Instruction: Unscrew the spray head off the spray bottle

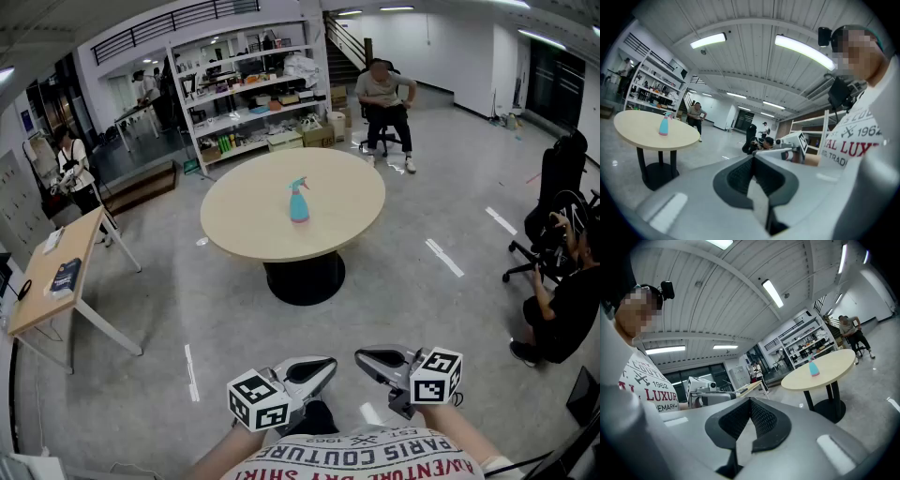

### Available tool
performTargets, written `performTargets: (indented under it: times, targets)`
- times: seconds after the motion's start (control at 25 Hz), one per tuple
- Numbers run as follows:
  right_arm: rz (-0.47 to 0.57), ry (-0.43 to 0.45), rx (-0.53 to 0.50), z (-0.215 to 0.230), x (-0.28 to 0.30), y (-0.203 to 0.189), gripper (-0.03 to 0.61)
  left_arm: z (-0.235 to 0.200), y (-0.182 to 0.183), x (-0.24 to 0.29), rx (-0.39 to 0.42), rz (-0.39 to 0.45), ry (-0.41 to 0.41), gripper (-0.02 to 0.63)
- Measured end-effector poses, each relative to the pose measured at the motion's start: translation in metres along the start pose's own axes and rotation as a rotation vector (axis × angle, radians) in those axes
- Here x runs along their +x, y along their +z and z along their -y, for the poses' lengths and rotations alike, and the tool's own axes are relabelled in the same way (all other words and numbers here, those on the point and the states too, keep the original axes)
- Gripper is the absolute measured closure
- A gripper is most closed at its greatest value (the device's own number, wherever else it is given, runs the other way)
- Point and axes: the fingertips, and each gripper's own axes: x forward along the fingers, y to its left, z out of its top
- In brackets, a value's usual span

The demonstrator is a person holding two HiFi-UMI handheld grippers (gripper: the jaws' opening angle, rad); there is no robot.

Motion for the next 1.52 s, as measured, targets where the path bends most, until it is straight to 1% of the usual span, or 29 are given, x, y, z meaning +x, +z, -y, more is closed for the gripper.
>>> performTargets:
  times: [0.12,0.24,0.32,0.36,0.48,0.56,0.72,0.8,0.88,0.96,1.16,1.28,1.32,1.4,1.44,1.48,1.52]
  targets:
    - [0.017,0.001,0.004,0.046,0.031,0.018,0.577,-0.054,0.009,0.017,0.005,-0.007,-0.006,0.614]
    - [0.008,0.002,0.023,0.094,0.071,0.029,0.577,-0.118,0.019,0.033,-0.016,-0.003,-0.008,0.614]
    - [-0.001,-0.012,0.037,0.136,0.101,0.039,0.577,-0.163,0.023,0.047,-0.023,-0.018,-0.036,0.614]
    - [0.001,-0.019,0.045,0.16,0.118,0.048,0.577,-0.186,0.027,0.056,-0.014,-0.03,-0.053,0.614]
    - [0.013,-0.027,0.067,0.231,0.175,0.087,0.577,-0.266,0.053,0.081,0.019,-0.057,-0.08,0.614]
    - [0.025,-0.016,0.072,0.268,0.213,0.115,0.577,-0.321,0.074,0.093,0.011,-0.072,-0.081,0.614]
    - [0.1,0.003,0.068,0.327,0.274,0.178,0.577,-0.42,0.113,0.114,0.02,-0.097,-0.05,0.614]
    - [0.096,-0.008,0.042,0.353,0.296,0.202,0.577,-0.46,0.139,0.122,0.022,-0.081,-0.03,0.614]
    - [0.076,-0.023,0.014,0.372,0.311,0.217,0.577,-0.489,0.158,0.127,0.028,-0.068,-0.009,0.614]
    - [0.069,-0.035,0.001,0.384,0.32,0.222,0.577,-0.51,0.163,0.129,0.026,-0.062,0.01,0.614]
    - [0.071,-0.043,0.041,0.408,0.33,0.213,0.577,-0.545,0.149,0.136,-0.02,-0.064,0.032,0.614]
    - [0.065,-0.044,0.066,0.428,0.336,0.215,0.577,-0.578,0.148,0.147,0.011,-0.077,0.106,0.614]
    - [0.064,-0.044,0.078,0.434,0.338,0.214,0.577,-0.587,0.145,0.15,0.023,-0.091,0.124,0.614]
    - [0.056,-0.045,0.093,0.446,0.341,0.211,0.577,-0.605,0.137,0.158,0.019,-0.122,0.142,0.614]
    - [0.049,-0.044,0.088,0.453,0.343,0.211,0.577,-0.616,0.134,0.162,0.008,-0.134,0.159,0.604]
    - [0.042,-0.043,0.076,0.46,0.345,0.212,0.577,-0.628,0.132,0.167,0.001,-0.148,0.185,0.575]
    - [0.034,-0.044,0.061,0.466,0.347,0.214,0.577,-0.641,0.13,0.172,0.002,-0.165,0.211,0.521]
